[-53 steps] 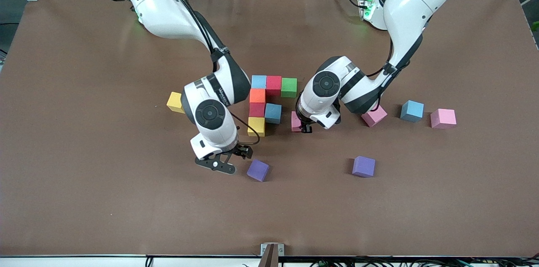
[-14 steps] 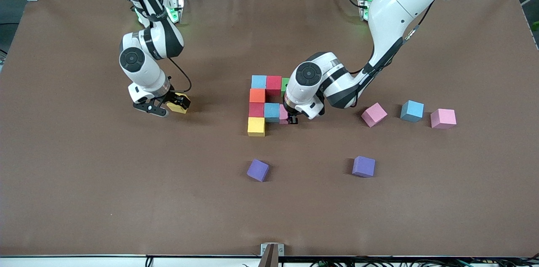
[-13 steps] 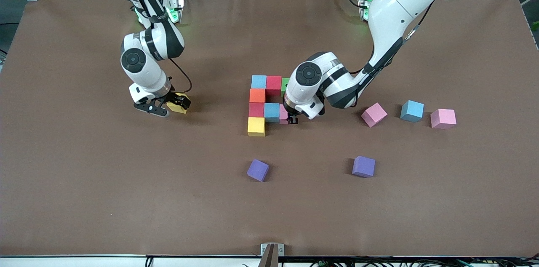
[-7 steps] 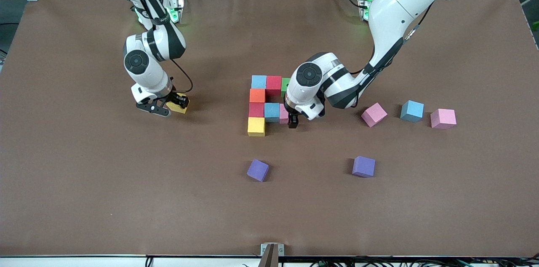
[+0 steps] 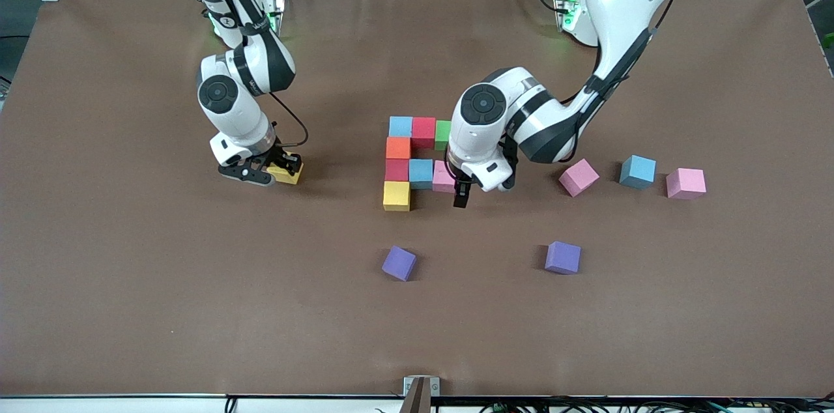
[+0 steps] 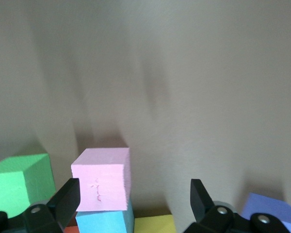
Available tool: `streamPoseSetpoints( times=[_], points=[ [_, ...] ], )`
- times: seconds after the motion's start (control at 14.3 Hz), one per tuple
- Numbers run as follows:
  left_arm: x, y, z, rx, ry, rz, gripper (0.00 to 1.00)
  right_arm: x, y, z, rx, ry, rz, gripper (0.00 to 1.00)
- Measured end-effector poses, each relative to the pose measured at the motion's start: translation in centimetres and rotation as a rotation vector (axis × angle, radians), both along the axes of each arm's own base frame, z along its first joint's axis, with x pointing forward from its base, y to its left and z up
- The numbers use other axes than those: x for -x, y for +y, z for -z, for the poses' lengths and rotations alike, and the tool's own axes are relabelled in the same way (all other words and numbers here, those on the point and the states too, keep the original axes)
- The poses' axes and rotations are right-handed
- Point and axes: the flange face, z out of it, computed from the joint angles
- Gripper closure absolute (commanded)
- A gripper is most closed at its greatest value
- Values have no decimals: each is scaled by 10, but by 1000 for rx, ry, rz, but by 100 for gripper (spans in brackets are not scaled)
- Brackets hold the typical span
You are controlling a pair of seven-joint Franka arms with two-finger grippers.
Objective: Arrange 11 blocks into digit 3
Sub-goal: 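Grasp another yellow block with the right gripper while the left gripper releases pink, then carry yellow toward the column with the right gripper while the left gripper withdraws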
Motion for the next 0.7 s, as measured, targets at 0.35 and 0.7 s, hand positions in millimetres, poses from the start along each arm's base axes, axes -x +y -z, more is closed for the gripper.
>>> streamPoseSetpoints(
  times=[0.35, 0.7],
  points=[
    [-48, 37, -60, -60, -8, 164, 0, -62, 103, -34, 31, 33, -115, 99],
    [-102, 125, -91, -94, 14, 326, 0, -106, 183, -38, -31, -6, -149, 100]
  ],
)
